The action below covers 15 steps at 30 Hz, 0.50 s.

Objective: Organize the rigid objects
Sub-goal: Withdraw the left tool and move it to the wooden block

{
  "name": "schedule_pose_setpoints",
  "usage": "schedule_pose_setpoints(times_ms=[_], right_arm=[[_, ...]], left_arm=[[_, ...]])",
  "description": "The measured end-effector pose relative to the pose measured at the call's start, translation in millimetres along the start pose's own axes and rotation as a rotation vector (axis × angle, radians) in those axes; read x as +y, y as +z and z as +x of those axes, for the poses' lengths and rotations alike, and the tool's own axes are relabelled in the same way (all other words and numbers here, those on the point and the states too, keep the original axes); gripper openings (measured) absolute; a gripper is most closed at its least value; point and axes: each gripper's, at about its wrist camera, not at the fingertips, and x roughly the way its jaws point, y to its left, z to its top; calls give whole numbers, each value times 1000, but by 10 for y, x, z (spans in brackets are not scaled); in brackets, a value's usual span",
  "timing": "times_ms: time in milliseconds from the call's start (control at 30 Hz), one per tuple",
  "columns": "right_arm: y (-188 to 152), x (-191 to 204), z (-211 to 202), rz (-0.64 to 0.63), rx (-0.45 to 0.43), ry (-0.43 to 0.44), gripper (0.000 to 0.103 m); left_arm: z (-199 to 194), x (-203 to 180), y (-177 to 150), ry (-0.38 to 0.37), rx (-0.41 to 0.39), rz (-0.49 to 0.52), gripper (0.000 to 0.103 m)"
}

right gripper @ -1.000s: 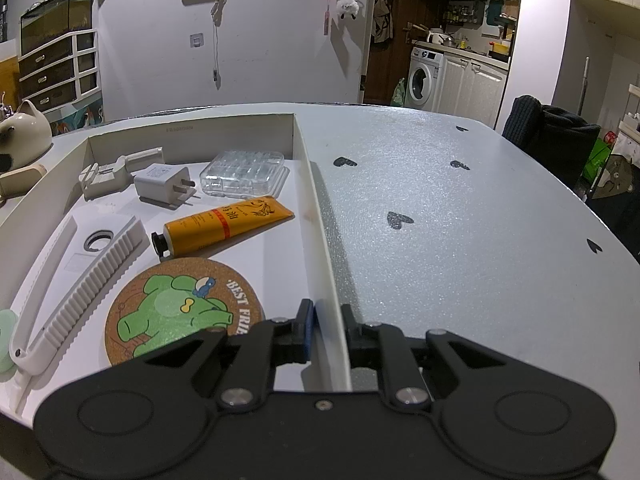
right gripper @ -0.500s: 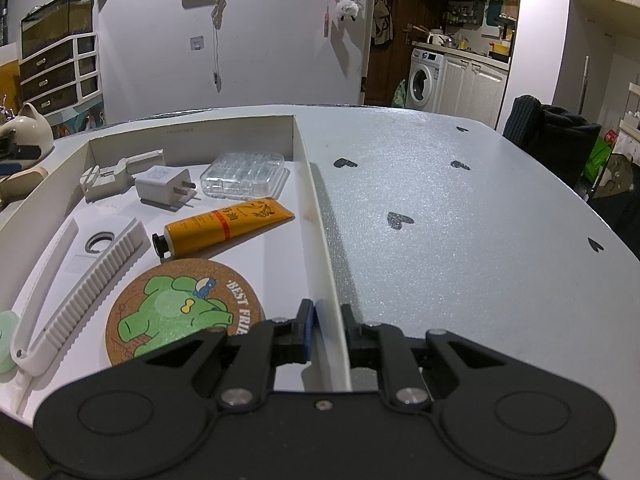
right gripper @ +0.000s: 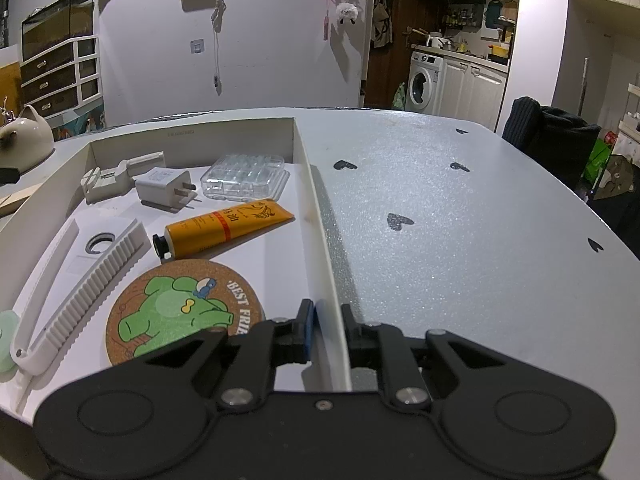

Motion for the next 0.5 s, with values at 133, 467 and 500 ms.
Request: schedule_pose_setpoints(times_ms=[133, 467, 500], right_arm=[[-3, 0, -1, 2, 0, 0, 15], [-6, 1, -2, 0, 1, 2, 15], [-5, -1, -3, 0, 0, 2, 15]], left_arm=[[118, 208, -35, -14, 70, -64, 103], [-145, 93, -239, -102, 196, 25, 91], [-194, 31, -260, -101, 213, 55, 84]])
